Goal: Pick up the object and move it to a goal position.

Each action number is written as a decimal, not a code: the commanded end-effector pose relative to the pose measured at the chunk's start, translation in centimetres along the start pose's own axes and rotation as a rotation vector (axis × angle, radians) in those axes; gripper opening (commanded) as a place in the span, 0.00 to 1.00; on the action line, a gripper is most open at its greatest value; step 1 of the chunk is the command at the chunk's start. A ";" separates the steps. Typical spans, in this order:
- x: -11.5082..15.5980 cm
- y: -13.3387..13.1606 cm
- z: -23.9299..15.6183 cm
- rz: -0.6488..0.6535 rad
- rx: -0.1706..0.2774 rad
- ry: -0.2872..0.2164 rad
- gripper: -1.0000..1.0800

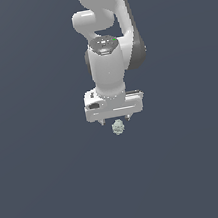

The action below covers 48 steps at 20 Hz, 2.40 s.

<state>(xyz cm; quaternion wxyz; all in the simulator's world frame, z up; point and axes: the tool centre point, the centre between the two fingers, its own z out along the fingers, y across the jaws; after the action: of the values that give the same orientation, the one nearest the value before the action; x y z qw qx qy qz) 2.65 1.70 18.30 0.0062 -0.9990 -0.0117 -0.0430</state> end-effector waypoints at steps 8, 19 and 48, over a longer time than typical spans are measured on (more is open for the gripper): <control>-0.3 1.6 0.1 -0.005 -0.027 -0.017 0.96; -0.5 2.1 0.2 -0.023 -0.035 -0.024 0.96; -3.9 0.3 5.2 -0.720 -0.004 -0.070 0.96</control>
<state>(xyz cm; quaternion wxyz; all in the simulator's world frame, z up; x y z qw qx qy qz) -0.58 1.25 13.09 -0.0123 -0.9398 -0.3414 -0.0091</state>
